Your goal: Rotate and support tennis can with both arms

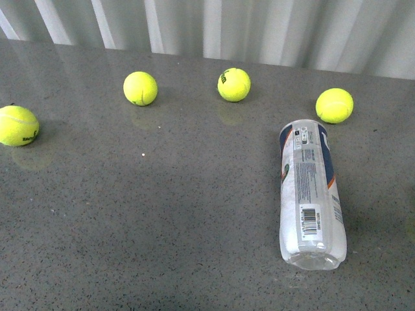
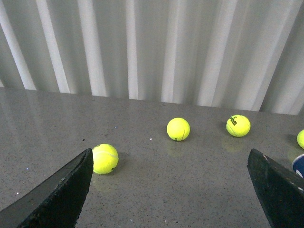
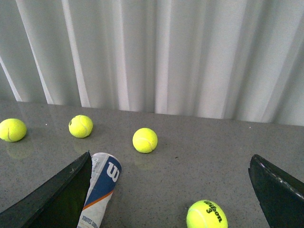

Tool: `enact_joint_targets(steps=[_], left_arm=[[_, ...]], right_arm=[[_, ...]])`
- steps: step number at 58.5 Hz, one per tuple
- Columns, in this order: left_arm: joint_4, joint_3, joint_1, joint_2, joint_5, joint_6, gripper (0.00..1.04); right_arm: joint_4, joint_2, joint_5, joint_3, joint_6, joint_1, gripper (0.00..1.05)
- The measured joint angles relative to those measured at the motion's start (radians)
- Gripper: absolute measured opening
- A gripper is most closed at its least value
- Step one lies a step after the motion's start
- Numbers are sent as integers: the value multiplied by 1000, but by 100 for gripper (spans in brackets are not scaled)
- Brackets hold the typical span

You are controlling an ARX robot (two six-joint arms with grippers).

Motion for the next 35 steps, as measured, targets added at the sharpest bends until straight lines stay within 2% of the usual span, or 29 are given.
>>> enact_joint_targets(steps=[35], left_arm=[[0, 0, 0, 0, 0, 0, 98]], right_arm=[[0, 0, 0, 0, 0, 0, 98]])
